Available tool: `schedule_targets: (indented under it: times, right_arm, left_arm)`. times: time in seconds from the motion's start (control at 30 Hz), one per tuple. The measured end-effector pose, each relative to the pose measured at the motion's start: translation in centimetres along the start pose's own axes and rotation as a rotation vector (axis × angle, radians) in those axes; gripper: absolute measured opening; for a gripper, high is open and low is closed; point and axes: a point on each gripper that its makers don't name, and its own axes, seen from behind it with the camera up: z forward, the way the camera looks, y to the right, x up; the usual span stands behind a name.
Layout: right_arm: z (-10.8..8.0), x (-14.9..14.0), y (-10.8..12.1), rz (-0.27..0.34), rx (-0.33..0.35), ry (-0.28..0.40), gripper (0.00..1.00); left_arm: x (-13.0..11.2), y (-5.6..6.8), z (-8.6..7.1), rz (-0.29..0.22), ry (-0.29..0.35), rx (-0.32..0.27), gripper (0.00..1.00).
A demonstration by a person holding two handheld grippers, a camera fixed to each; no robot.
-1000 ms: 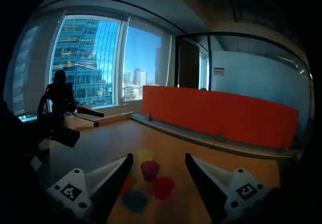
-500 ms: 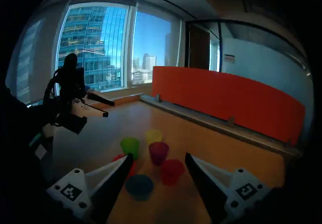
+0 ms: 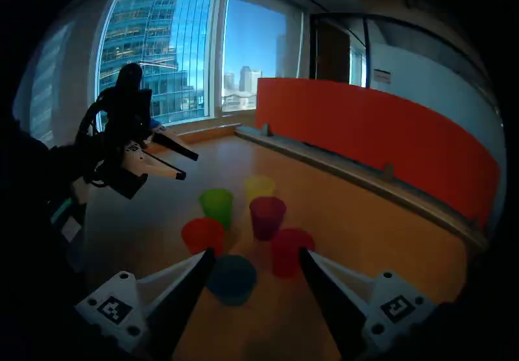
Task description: Pour water
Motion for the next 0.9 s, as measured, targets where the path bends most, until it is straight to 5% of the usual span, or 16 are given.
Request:
schedule_targets:
  times: [0.9]
  right_arm:
    - [3.2, -7.3, -2.5, -0.003, 0.079, -0.168, 1.0]
  left_arm:
    - [-7.3, 2.1, 4.0, -0.012, -0.165, -0.075, 0.99]
